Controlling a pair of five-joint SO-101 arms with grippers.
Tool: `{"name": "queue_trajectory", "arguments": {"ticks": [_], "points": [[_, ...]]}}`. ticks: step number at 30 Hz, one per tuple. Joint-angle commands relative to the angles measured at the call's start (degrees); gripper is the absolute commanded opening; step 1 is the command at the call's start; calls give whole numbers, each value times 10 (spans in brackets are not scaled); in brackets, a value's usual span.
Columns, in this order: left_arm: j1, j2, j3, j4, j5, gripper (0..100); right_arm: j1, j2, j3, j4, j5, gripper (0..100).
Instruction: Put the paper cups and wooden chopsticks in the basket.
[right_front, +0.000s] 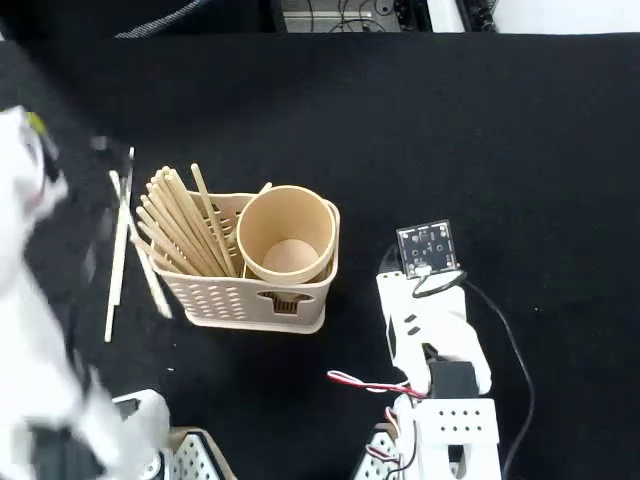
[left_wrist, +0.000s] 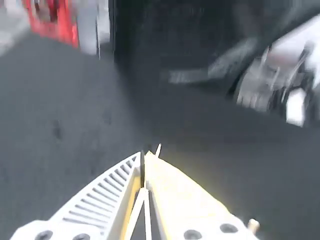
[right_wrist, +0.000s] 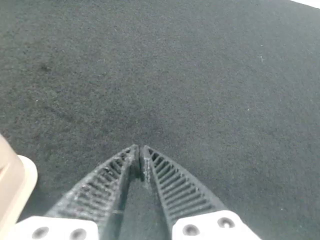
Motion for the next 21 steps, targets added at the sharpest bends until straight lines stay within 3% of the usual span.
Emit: {"name": "queue_trajectory", "arguments": {"ticks": [1,7,10,15,21], "points": [[-3,-236,155,-93,7,29,-1,-6,-31,2,1,13],[-3,-520,414,-269,8,28,-1,-6,-30,3,1,13],[-4,-593,538,-322,4,28,-1,-6,-30,3,1,13],[-8,-518,711,-376,4,29,-1,-6,-29,3,1,13],[-61,-316,728,-428,8,30,-1,-6,-29,3,1,13]]}}
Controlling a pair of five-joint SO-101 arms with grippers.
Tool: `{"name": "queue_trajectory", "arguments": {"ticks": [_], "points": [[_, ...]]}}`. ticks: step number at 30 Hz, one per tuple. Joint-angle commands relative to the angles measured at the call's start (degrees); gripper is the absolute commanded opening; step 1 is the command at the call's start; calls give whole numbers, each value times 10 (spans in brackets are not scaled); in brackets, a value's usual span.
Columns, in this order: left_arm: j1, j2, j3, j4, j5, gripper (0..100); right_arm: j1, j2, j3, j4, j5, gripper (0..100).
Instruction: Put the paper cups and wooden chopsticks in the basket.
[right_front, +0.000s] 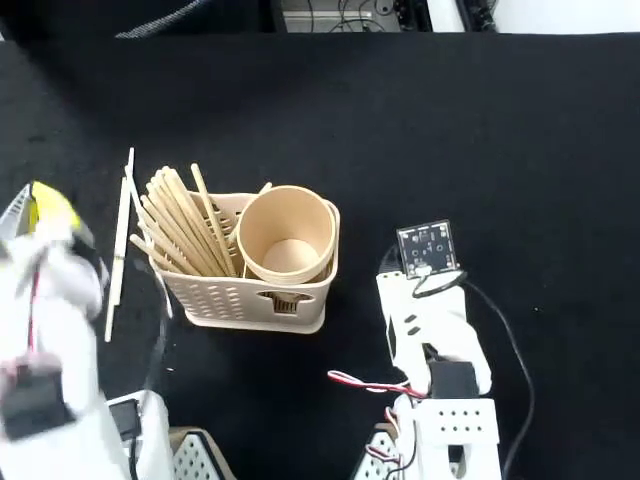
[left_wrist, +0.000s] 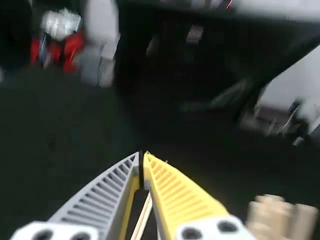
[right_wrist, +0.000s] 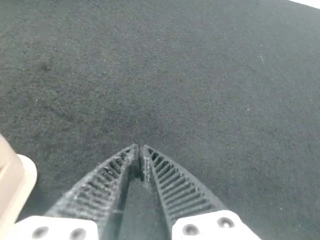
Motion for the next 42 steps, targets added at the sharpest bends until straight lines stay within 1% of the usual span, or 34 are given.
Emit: {"name": "queue_trajectory", "arguments": {"ticks": [1,6,8,11,12,14,17,23,30,33,36,37,42], "points": [[-47,168,-19,-41,6,30,-1,-6,-29,3,1,13],[-50,423,-135,-33,-13,40,-1,-6,-29,3,1,13],[-40,523,-202,6,-34,93,-1,-6,-29,3,1,13],[-22,660,-310,97,-62,195,-1,-6,-29,3,1,13],[-17,701,-345,122,-72,213,-1,-6,-29,3,1,13],[-7,775,-411,160,-83,219,-1,-6,-29,3,1,13],[13,867,-487,191,-83,209,-1,-6,-30,3,1,13],[45,983,-572,196,-84,209,0,-6,-30,3,1,13],[22,1088,-685,200,-84,205,0,-6,-32,2,1,13],[15,1135,-722,200,-84,133,0,-6,-32,1,1,13],[17,1166,-747,202,-103,39,0,-6,-32,0,1,13],[17,1168,-754,209,-106,23,0,-6,-32,0,1,13],[18,1167,-814,277,-108,29,0,-6,-32,0,1,13]]}}
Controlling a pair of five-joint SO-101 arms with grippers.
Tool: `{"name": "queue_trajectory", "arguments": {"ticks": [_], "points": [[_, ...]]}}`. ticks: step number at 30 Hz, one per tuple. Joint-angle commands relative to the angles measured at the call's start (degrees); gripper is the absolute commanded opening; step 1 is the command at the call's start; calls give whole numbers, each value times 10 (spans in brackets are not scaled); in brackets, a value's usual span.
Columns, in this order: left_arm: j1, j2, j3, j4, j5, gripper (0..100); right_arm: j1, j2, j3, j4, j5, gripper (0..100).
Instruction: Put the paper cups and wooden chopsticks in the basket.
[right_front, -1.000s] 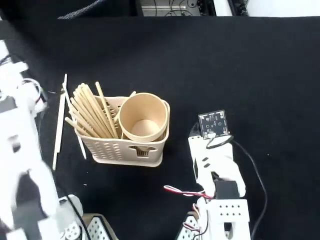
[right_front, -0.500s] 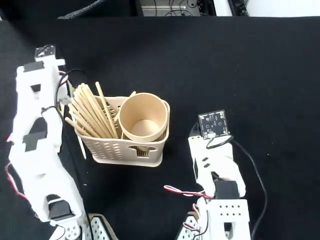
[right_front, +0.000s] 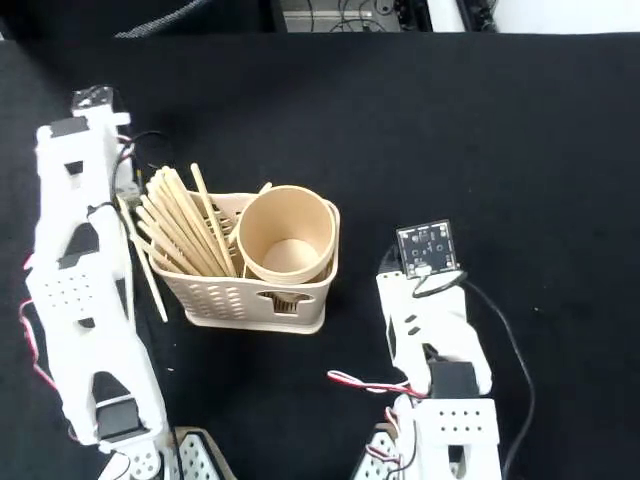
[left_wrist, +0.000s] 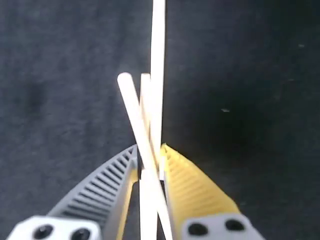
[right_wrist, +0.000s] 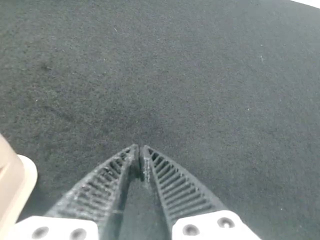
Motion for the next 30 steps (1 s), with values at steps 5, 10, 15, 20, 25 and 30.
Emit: {"name": "queue_trajectory", "arguments": {"ticks": [5,10,15,20,25,30], "points": [[-11,3,-177,121,-12,29,0,-6,-32,1,4,13],[-11,17,-200,126,-64,29,0,-6,-31,3,31,13],[-12,53,-200,108,-113,29,0,-6,-31,3,32,13],[-8,67,-201,135,-161,29,0,-6,-31,3,32,13],[-18,69,-201,131,-172,33,0,-6,-31,3,32,13],[-22,70,-202,120,-171,30,0,-6,-31,3,32,13]]}}
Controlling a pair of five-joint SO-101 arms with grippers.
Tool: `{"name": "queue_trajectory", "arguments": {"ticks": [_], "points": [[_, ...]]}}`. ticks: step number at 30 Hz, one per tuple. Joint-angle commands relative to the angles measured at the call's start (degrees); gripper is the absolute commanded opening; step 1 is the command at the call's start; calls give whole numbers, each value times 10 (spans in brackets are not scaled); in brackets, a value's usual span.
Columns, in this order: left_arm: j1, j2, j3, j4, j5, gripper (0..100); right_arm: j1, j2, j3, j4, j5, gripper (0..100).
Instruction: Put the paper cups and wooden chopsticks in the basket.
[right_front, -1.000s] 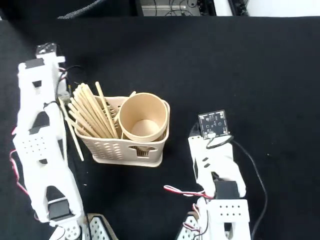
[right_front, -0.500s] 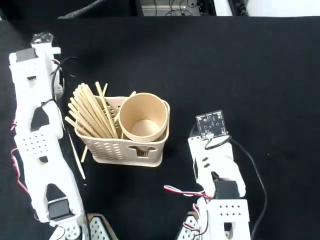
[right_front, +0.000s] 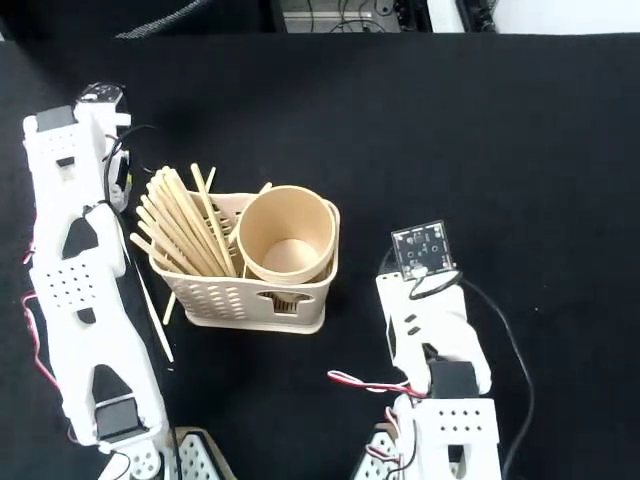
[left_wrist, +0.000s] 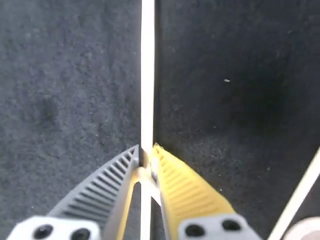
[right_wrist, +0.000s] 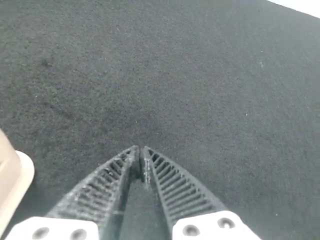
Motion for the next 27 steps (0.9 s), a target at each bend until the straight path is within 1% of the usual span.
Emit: {"name": "queue_trajectory", "arguments": {"ticks": [1,7,9,12,15,18,22,27], "points": [[-8,-13,-29,-9,-4,30,0,-6,-31,3,4,13],[-11,-14,-65,4,-2,29,0,-6,-31,3,4,13],[-22,-15,-113,30,3,29,0,-6,-31,1,4,13],[-33,-14,-218,93,35,29,0,-6,-32,-1,4,13],[-49,-21,-273,92,113,29,0,-6,-32,-1,4,13],[-56,-57,-273,92,182,29,0,-6,-32,-1,4,13],[-51,-120,-258,92,252,29,0,-6,-32,-1,4,13],[-48,-255,-252,92,317,29,0,-6,-32,-1,4,13]]}}
